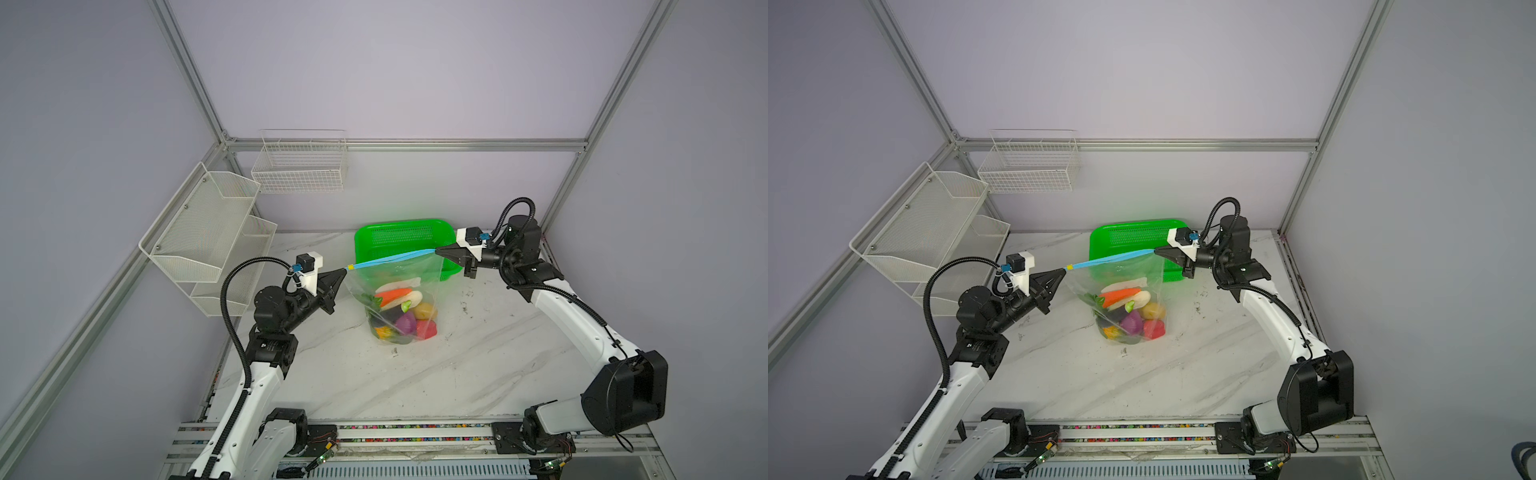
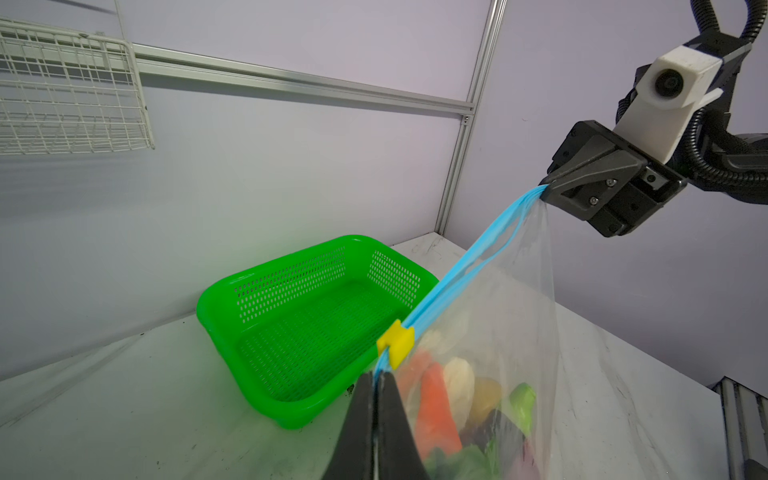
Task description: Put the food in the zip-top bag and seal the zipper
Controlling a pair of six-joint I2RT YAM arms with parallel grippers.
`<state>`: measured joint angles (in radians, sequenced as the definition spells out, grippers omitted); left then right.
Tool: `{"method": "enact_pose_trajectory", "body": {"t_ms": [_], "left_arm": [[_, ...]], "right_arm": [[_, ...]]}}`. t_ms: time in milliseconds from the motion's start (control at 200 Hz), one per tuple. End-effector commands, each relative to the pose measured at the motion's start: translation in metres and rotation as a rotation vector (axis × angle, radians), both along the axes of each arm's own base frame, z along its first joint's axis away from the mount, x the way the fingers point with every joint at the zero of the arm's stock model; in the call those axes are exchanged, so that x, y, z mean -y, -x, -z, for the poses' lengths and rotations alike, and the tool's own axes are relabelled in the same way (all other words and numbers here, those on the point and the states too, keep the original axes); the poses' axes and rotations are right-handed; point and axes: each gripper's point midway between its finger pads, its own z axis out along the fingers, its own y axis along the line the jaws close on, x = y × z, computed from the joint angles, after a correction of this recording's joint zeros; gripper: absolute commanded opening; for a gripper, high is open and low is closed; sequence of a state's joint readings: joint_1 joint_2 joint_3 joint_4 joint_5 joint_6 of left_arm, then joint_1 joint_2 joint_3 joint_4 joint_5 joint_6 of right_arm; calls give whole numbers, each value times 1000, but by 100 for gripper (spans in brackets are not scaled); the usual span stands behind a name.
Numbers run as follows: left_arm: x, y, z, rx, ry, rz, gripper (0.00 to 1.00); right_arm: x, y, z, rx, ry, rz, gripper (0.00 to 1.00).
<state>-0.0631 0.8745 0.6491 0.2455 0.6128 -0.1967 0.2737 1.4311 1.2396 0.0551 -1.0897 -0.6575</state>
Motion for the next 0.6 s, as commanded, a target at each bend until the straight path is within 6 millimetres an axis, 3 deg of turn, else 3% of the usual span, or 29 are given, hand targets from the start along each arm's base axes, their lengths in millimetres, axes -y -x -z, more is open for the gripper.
{"method": "enact_pose_trajectory", "body": {"t_ms": [0, 230, 300, 360, 595], "left_arm": [[2, -2, 1, 7, 11, -2, 0], [12, 5, 1, 25, -11, 44, 0], [16, 8, -2, 38, -22, 63, 0], [18, 11, -6, 57, -35, 76, 0], [32, 18, -22, 104, -61, 164, 0]], "right_arm": [[5, 0, 3, 1, 11, 25, 0], [6, -6, 29, -37, 45, 41, 0], [6, -5, 27, -31, 52, 35, 14], [5, -3, 22, -21, 60, 23, 26], [2, 22, -31, 101, 4, -50, 46]]}}
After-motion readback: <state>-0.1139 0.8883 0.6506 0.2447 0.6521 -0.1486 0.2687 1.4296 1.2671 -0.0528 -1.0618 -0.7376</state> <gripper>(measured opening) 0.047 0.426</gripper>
